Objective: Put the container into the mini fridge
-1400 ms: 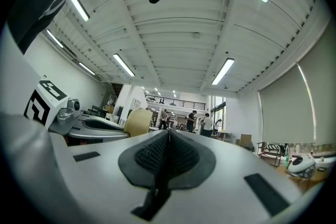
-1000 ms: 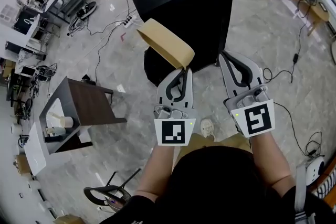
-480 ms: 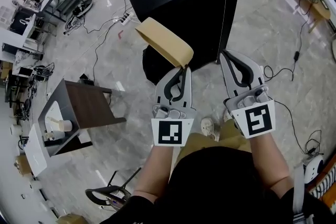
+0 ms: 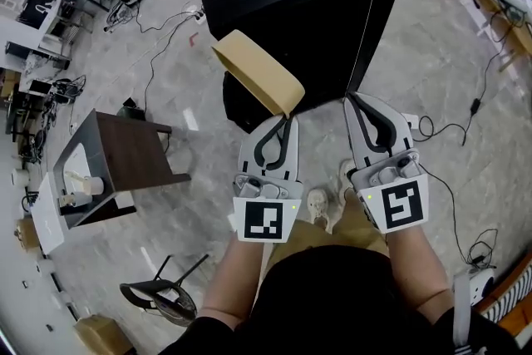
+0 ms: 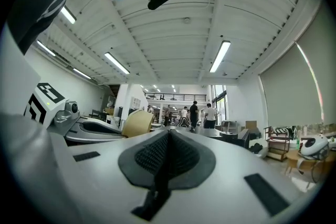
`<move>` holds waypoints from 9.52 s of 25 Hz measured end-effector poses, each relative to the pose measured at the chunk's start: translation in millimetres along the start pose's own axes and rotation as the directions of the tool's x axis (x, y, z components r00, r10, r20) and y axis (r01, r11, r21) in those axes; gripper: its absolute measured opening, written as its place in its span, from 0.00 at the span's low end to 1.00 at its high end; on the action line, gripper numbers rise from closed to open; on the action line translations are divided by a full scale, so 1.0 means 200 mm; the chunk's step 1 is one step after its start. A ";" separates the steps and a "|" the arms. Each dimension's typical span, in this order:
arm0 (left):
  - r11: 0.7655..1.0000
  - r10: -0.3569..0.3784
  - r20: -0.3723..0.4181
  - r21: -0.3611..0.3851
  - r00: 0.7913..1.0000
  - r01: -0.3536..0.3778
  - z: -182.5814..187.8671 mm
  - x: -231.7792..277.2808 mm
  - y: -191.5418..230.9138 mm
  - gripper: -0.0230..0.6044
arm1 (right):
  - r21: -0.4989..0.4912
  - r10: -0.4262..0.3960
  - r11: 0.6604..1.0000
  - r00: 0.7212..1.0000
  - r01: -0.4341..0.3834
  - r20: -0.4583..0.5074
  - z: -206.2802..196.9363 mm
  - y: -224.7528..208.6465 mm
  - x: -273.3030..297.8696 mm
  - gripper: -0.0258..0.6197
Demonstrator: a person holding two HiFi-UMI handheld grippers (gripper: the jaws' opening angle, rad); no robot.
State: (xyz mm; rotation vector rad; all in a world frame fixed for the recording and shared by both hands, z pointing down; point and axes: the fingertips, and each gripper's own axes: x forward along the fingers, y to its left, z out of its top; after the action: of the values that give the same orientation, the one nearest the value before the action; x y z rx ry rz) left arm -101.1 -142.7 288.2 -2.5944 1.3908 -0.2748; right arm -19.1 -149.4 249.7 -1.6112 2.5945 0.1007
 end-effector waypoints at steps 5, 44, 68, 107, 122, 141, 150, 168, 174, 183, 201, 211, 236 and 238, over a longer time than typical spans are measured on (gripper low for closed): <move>1.000 0.010 -0.067 0.012 0.998 -0.010 -0.10 0.19 -0.04 0.08 | 0.043 0.041 0.998 0.999 -0.040 -0.033 -0.13 -0.17 0.08 0.10; 0.929 -0.162 -0.636 0.160 0.755 0.335 -1.02 1.16 -0.38 0.08 | 0.099 0.050 0.994 0.990 -0.038 -0.131 -0.59 -1.00 0.41 0.10; 0.810 -0.224 -0.736 0.224 0.639 0.541 -1.51 1.62 -0.09 0.08 | 0.112 -0.041 0.991 0.970 0.070 -0.238 -0.87 -1.06 0.74 0.10; 0.763 -0.086 -0.703 0.409 0.706 0.500 -1.71 2.15 0.05 0.08 | 0.133 -0.149 0.971 0.939 0.198 -0.310 -1.05 -1.18 0.77 0.10; 0.763 -0.074 -0.692 0.425 0.718 0.487 -1.70 2.15 0.02 0.40 | 0.131 -0.152 0.971 0.938 0.201 -0.312 -1.05 -1.21 0.74 0.10; 0.800 -0.042 -0.636 0.441 0.771 0.407 -1.50 1.96 -0.02 0.37 | 0.096 -0.119 0.984 0.954 0.150 -0.276 -0.88 -1.06 0.58 0.10; 0.815 -0.032 -0.593 0.450 0.804 0.364 -1.26 1.74 -0.12 0.37 | 0.055 -0.066 0.995 0.969 0.081 -0.239 -0.71 -0.90 0.42 0.10; 0.895 0.083 -0.503 0.417 0.861 0.157 -0.74 1.03 -0.13 0.37 | 0.017 0.072 0.997 0.989 -0.071 -0.131 -0.31 -0.52 0.07 0.10; 0.920 0.084 -0.424 0.380 0.902 0.093 -0.46 0.81 -0.08 0.37 | -0.046 0.128 0.990 0.984 -0.134 -0.124 -0.24 -0.40 0.03 0.10; 0.966 0.037 -0.273 0.254 0.961 0.035 -0.12 0.32 0.08 0.37 | -0.116 0.040 0.992 0.996 -0.049 -0.077 0.00 -0.09 0.02 0.10; 0.989 -0.089 0.112 0.128 0.990 0.074 0.35 -0.60 0.26 0.29 | -0.158 -0.074 0.984 0.997 0.079 0.034 0.34 0.66 -0.19 0.10; 0.995 -0.062 0.125 0.085 0.990 0.051 0.35 -0.75 0.23 0.08 | -0.183 -0.078 0.980 0.996 0.082 0.032 0.37 0.76 -0.28 0.10; 0.992 -0.065 0.121 0.118 0.991 0.050 0.35 -0.66 0.13 0.07 | -0.133 -0.125 0.982 0.989 0.134 0.075 0.37 0.65 -0.31 0.09; 0.992 -0.065 0.120 0.114 0.991 0.051 0.35 -0.66 0.12 0.07 | -0.133 -0.125 0.982 0.989 0.135 0.075 0.36 0.65 -0.32 0.09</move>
State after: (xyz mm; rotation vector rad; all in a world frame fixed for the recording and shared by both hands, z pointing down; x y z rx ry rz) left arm -173.9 -40.6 205.5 -2.5182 1.2250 -0.1901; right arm -104.1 -27.8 185.7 -1.7847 2.4738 0.3254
